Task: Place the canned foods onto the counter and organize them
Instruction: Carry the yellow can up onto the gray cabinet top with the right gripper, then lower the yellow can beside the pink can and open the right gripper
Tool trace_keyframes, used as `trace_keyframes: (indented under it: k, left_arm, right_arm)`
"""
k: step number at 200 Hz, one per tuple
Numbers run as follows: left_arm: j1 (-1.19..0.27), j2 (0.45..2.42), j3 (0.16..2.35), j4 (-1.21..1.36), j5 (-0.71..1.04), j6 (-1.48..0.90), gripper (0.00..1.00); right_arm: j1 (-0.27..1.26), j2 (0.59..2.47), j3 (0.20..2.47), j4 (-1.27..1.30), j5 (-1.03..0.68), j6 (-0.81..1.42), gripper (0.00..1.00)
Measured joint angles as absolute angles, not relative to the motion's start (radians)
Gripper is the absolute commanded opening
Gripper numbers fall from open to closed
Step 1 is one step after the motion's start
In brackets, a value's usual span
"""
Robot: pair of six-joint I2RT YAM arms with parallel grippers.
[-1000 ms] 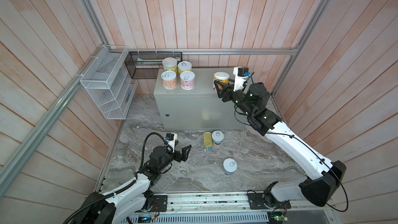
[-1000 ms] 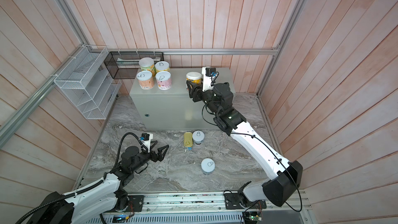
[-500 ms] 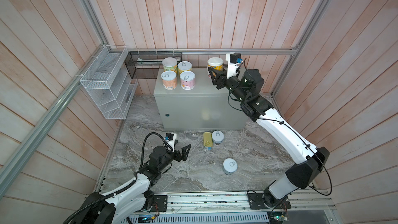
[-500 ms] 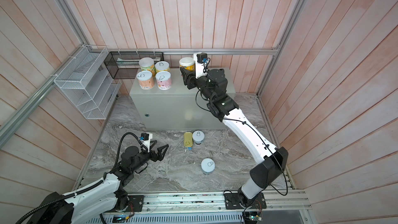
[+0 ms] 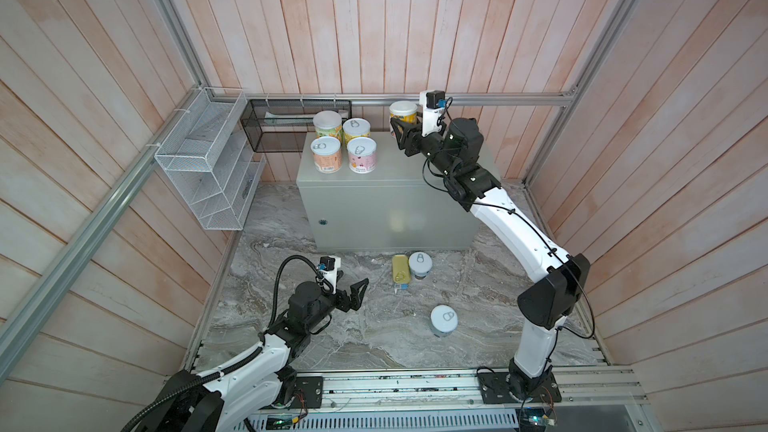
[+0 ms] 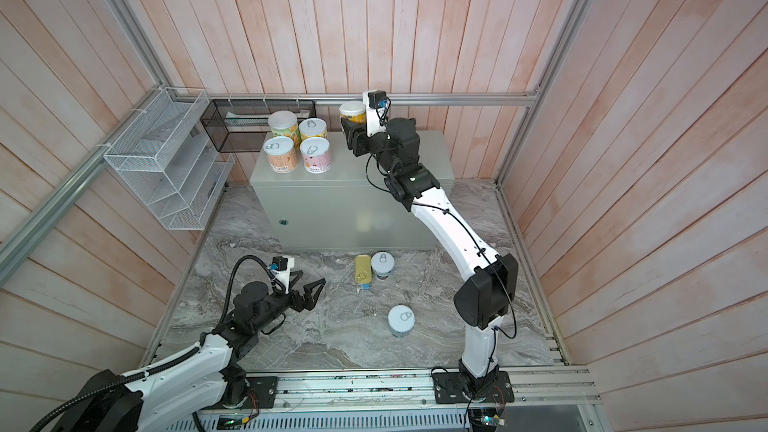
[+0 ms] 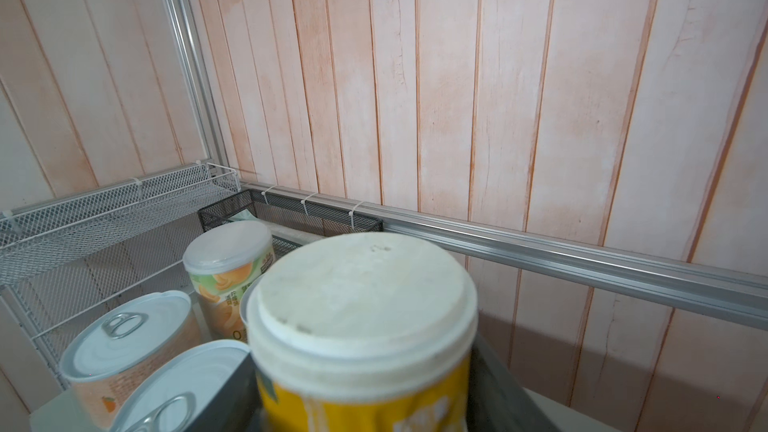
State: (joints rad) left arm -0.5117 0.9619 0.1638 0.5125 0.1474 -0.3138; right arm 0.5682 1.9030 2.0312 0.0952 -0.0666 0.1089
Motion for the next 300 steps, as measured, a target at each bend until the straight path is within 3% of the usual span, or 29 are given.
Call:
trace_keyframes:
  k: [72, 142, 266, 279, 300]
  left_arm:
    - [-0.512, 0.967, 0.165, 0.513, 0.147, -0.314, 1.00]
    - [-0.512, 0.985, 0.168, 0.513, 0.148, -0.314, 1.00]
    - [-0.512, 0.999, 0.174, 0.513, 0.146, -0.315, 1.00]
    - [-0.512, 1.003, 0.174, 0.513, 0.144, -0.314, 1.00]
    - [-0.512, 1.014, 0.174, 0.513, 0.144, -0.315, 1.00]
  right_arm:
    - [0.550, 2.020, 2.061, 0.096, -0.068, 0.125, 0.60]
    - [0.544, 2.191, 2.321, 0.043, -0.096, 0.137, 0.60]
    - [0.546, 2.277, 2.410, 0.010, -0.101, 0.127, 0.61]
    - [0.546, 2.278, 2.411, 0.010, -0.102, 0.126, 0.66]
    - [0.547, 2.278, 2.411, 0.011, -0.104, 0.120, 0.85]
